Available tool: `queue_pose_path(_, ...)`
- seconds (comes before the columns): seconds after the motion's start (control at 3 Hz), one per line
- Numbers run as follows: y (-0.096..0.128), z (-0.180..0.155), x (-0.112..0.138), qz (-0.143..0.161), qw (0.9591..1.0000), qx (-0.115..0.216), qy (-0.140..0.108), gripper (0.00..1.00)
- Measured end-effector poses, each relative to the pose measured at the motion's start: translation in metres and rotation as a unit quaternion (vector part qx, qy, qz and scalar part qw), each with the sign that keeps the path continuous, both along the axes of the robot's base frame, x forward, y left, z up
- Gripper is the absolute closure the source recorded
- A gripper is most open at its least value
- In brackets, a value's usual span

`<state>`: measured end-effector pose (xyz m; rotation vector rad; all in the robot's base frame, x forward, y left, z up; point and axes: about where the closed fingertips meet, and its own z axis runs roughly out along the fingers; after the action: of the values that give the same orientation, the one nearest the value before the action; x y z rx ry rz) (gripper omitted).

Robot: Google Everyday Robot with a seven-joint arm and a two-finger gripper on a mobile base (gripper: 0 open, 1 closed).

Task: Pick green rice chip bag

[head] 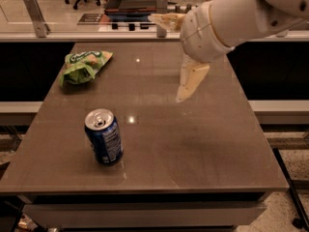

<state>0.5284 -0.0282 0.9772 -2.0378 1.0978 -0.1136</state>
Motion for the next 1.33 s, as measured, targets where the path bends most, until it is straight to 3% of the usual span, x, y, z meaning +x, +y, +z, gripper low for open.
queue_pose_path(0.33, 0.035, -0.010, 0.020, 0.017, 0.9995, 0.015, 0.020, 0.00)
queue_pose_path(0.67, 0.064, -0.019, 0.034, 0.012, 0.9980, 0.028, 0.055, 0.00)
queue_pose_path(1.0, 0.088, -0.026, 0.051, -0.025, 0.9942, 0.045, 0.094, 0.00)
queue_pose_path(1.33, 0.093, -0.027, 0.050, -0.048, 0.9899, 0.059, 0.120, 0.00)
